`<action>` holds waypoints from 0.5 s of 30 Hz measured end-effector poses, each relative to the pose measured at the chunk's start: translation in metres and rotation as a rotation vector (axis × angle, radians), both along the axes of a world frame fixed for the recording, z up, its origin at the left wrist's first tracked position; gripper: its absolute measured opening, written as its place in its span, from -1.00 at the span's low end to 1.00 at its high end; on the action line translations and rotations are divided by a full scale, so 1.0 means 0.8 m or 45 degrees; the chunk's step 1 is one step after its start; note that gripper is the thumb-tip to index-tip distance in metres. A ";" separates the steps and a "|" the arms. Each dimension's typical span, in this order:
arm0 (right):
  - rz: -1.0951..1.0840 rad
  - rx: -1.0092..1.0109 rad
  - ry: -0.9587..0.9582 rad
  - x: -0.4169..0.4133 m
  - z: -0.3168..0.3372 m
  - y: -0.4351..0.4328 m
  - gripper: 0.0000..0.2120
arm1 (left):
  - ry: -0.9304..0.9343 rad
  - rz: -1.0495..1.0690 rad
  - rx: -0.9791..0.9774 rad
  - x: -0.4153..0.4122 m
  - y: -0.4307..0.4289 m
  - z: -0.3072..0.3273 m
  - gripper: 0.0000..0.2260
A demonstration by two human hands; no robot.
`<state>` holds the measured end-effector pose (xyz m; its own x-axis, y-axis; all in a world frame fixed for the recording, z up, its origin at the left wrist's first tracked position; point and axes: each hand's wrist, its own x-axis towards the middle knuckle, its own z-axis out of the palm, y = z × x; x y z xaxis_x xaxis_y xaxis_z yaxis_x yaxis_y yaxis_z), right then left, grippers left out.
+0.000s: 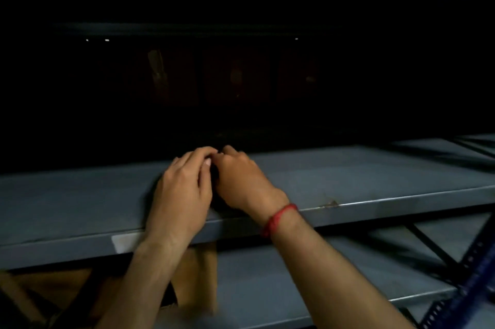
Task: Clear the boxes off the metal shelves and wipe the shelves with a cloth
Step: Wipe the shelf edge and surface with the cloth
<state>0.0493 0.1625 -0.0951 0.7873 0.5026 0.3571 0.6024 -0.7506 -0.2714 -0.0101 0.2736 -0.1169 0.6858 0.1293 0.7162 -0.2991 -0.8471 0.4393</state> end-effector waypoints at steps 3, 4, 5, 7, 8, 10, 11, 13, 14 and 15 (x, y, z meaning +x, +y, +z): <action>-0.091 -0.056 0.018 0.060 -0.002 -0.027 -0.69 | 0.088 0.002 0.058 -0.003 -0.001 0.000 -0.80; -0.129 -0.050 0.030 0.075 -0.001 -0.044 -0.70 | 0.116 0.013 0.034 -0.004 -0.001 0.002 -0.80; -0.173 -0.043 0.045 0.086 0.002 -0.062 -0.72 | 0.139 0.023 0.012 -0.005 -0.001 0.004 -0.81; -0.280 -0.065 0.074 0.098 0.003 -0.105 -0.73 | 0.178 0.034 -0.007 -0.007 -0.004 0.006 -0.84; -0.337 -0.087 0.075 0.096 0.003 -0.124 -0.71 | 0.184 0.036 -0.015 -0.008 -0.005 0.007 -0.84; -0.414 -0.118 0.048 0.069 0.004 -0.154 -0.67 | 0.170 0.058 -0.028 -0.010 -0.007 0.008 -0.85; -0.438 -0.102 0.046 0.045 0.004 -0.161 -0.69 | 0.158 0.074 -0.029 -0.010 -0.009 0.007 -0.85; -0.423 -0.083 0.032 -0.013 0.003 -0.153 -0.74 | 0.151 0.109 -0.026 -0.008 -0.011 0.005 -0.86; -0.355 -0.079 0.018 -0.041 0.004 -0.140 -0.74 | 0.142 0.130 -0.010 -0.007 -0.012 0.004 -0.87; -0.264 -0.066 0.010 -0.063 0.005 -0.124 -0.74 | 0.130 0.154 0.013 -0.006 -0.013 0.003 -0.88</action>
